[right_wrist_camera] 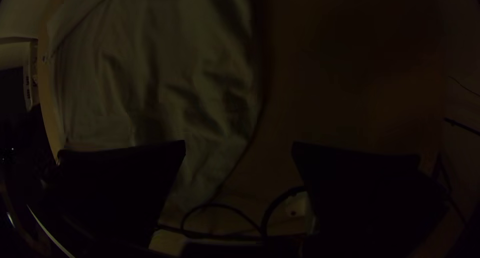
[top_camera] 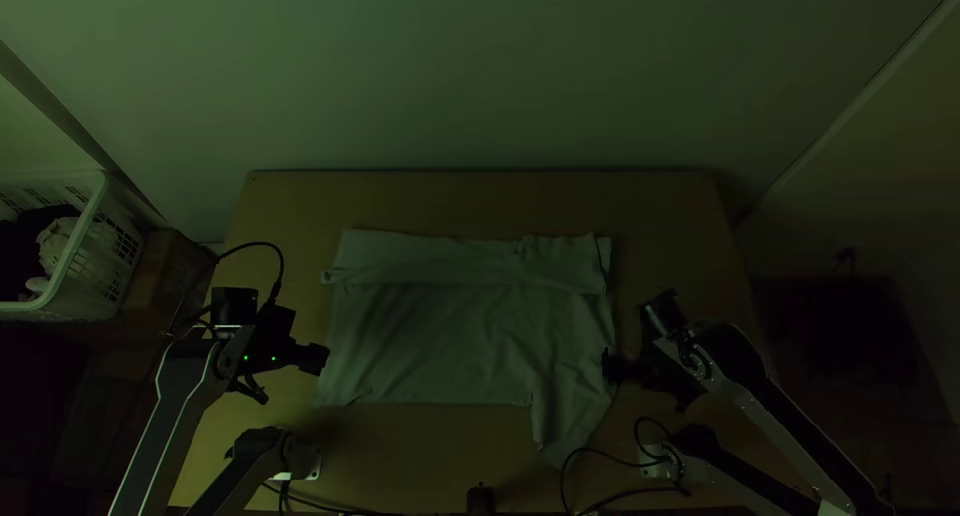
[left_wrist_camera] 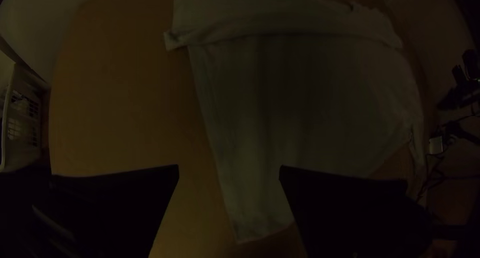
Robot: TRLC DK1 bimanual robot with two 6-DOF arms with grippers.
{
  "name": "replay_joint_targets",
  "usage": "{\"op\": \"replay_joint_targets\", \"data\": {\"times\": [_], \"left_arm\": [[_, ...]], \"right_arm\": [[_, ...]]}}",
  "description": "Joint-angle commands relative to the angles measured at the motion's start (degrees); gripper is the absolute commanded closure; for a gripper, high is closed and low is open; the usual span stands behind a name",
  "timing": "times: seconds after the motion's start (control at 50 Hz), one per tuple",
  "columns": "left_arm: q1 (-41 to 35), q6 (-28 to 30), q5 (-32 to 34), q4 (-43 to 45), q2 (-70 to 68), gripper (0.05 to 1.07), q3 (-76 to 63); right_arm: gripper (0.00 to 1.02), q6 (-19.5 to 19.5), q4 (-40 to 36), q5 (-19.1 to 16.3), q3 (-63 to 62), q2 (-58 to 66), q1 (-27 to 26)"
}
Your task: Fold the t-shirt
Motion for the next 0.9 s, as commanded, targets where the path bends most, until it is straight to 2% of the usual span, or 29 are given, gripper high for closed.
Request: {"op": "replay_joint_targets", "data": {"times": [0.0, 0.16, 0.32, 0.42, 0.52, 0.68, 0.72, 0.76, 0.82, 0.88], "left_arm": [[0.13, 3.19, -0.82, -1.76, -1.08, 0.1, -2.4], [-0.13, 5.56, -1.09, -2.55, -1.08, 0.11, -2.84], [-0.66, 6.61, -1.09, -1.94, 0.85, 0.11, -3.02], [-0.66, 7.76, -1.09, -1.15, 4.1, 0.11, -3.11], [-0.57, 8.46, -1.17, -0.27, 7.44, 0.11, -2.84], [-0.57, 9.16, -1.26, 1.4, 9.82, 0.11, -1.61], [-0.57, 9.34, -1.26, 1.58, 9.99, 0.11, -1.52], [-0.57, 9.69, -1.35, 1.66, 10.17, 0.11, -1.61], [-0.22, 10.39, -1.88, 1.66, 10.43, 0.11, -1.79], [0.04, 10.48, -3.9, 1.05, 11.31, 0.11, -1.96]], "right_arm": [[0.04, 2.25, -1.24, -1.86, -2.81, 0.94, 2.96], [0.06, 1.72, 0.17, -3.7, -6.94, 1.91, 4.98], [0.2, 1.9, 5.71, -4.14, -10.1, 2.61, 7.26], [0.22, 1.55, 8.34, -5.37, -11.68, 4.72, 8.14], [0.33, 1.2, 9.92, -6.16, -11.51, 7.27, 8.58], [0.34, -0.56, 10.89, -8.19, -12.21, 11.58, 9.02], [0.45, -1.62, 10.98, -8.27, -12.21, 12.72, 9.29], [0.6, -2.93, 11.15, -8.27, -11.68, 13.33, 9.81], [0.99, -3.99, 12.74, -6.43, -11.07, 13.6, 10.6], [0.99, -4.69, 13.18, -5.02, -11.77, 13.77, 11.04]]}}
